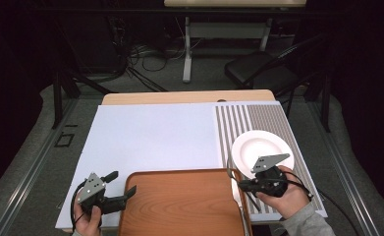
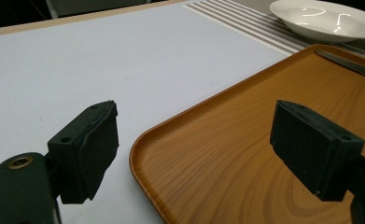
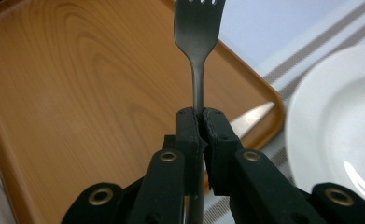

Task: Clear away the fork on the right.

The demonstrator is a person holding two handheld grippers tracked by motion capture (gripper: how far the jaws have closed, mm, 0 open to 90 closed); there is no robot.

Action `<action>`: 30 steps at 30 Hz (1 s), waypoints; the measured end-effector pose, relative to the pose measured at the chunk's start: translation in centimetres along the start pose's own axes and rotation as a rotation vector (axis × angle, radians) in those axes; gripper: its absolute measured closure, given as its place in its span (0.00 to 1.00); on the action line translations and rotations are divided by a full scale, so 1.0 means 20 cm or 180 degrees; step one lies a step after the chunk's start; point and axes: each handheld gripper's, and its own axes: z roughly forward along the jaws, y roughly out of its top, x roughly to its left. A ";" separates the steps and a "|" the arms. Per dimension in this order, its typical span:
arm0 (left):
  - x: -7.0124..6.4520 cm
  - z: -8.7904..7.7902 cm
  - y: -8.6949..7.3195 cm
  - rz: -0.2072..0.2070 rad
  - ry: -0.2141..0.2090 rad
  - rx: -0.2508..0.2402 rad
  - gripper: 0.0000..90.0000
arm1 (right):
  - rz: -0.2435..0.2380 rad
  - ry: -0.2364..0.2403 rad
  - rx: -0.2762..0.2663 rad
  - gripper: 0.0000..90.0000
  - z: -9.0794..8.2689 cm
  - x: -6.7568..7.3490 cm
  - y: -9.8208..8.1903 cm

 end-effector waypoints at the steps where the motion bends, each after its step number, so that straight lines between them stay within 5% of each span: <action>1: 0.00 0.00 0.00 0.0002 0.0000 -0.0003 0.17 | -0.0027 0.0022 -0.0002 0.95 0.01 0.02 0.00; 14: 0.00 0.00 0.00 0.0008 -0.0013 -0.0014 0.17 | -0.0188 0.0174 -0.0010 0.95 0.14 0.18 0.06; 30: 0.00 0.00 0.00 0.0013 -0.0019 -0.0009 0.17 | -0.0357 0.0071 0.0196 0.95 0.25 0.27 0.06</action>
